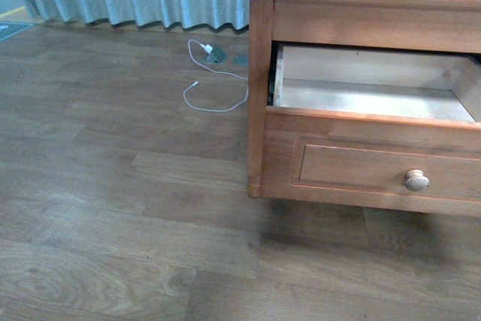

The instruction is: Put charger into drawer

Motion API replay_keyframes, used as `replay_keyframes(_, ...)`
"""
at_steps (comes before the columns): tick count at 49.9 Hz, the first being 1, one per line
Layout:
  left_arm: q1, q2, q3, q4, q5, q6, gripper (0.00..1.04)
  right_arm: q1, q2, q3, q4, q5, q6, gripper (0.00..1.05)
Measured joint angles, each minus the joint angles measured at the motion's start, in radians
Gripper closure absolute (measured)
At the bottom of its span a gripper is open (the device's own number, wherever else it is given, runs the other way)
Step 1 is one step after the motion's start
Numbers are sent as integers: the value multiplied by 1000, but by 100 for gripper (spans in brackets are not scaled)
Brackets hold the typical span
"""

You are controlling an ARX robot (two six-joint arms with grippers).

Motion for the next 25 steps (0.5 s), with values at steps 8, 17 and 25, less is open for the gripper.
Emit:
replay_keyframes(8, 3, 189, 311, -156, -31, 2, 6, 0, 0, 0, 0, 0, 0, 8)
replay_keyframes(17, 3, 259, 426, -209, -42, 2, 6, 0, 0, 0, 0, 0, 0, 8)
replay_keyframes(25, 3, 293, 491, -214, -45, -3, 15, 0, 0, 0, 0, 0, 0, 8)
